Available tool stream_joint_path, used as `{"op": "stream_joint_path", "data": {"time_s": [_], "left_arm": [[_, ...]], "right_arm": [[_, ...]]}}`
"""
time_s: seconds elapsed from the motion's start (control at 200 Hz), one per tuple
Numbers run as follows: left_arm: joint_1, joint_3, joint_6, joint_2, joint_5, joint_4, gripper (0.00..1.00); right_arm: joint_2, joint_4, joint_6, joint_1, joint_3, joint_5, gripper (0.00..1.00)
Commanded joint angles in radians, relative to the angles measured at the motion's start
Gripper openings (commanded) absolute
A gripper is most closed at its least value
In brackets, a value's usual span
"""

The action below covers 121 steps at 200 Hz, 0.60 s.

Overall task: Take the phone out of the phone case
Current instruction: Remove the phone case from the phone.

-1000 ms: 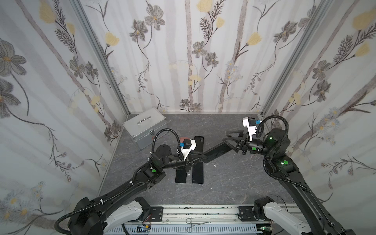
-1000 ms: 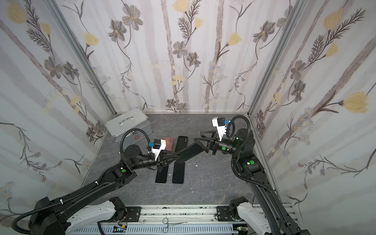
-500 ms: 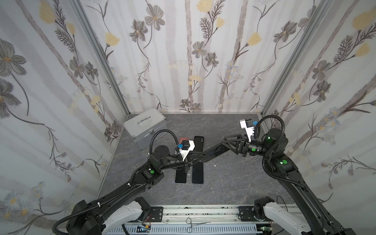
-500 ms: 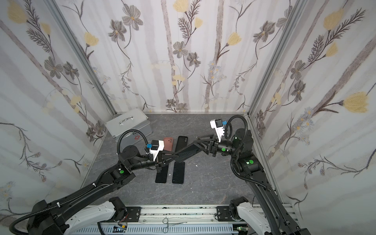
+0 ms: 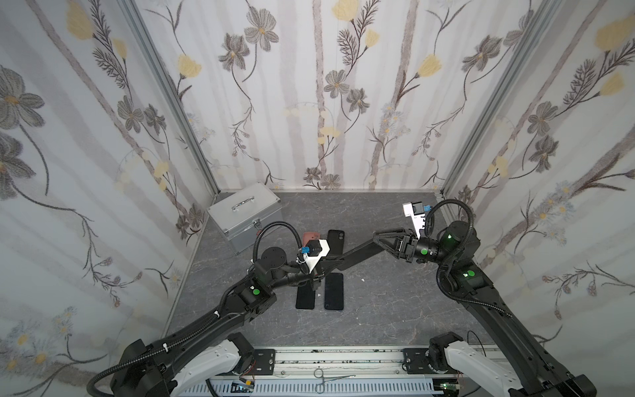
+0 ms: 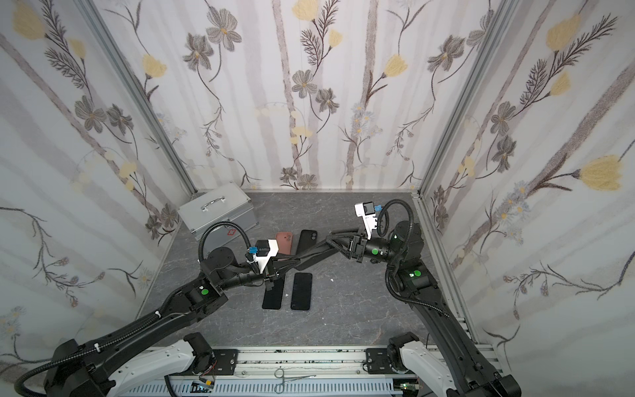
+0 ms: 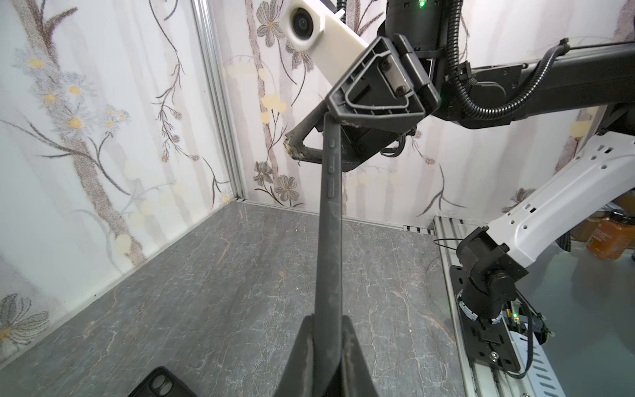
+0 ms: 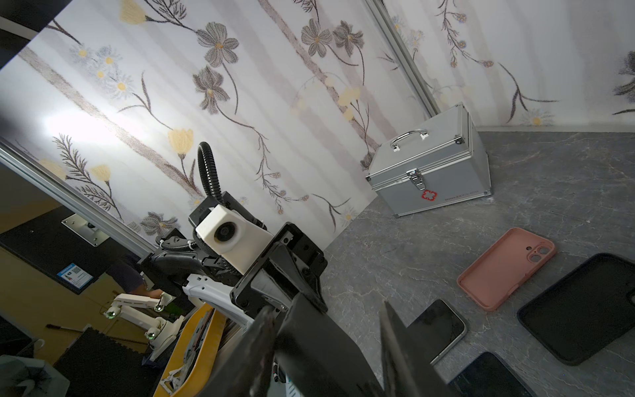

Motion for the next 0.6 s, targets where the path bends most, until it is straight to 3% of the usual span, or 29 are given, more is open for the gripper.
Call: {"op": "stream_joint_path", "data": {"time_s": [0.0, 0.599], "left_arm": [[-0.001, 0.02, 0.057, 0.008, -0.076, 0.096, 0.0], [-0.006, 0.039, 0.148, -0.019, -0.191, 0.078, 0.0]], "right_arm": [[0.008, 0.057, 0.079, 0.016, -0.008, -0.045, 0.49], [0.037, 0.001, 0.09, 0.029, -0.03, -0.01, 0.35]]}}
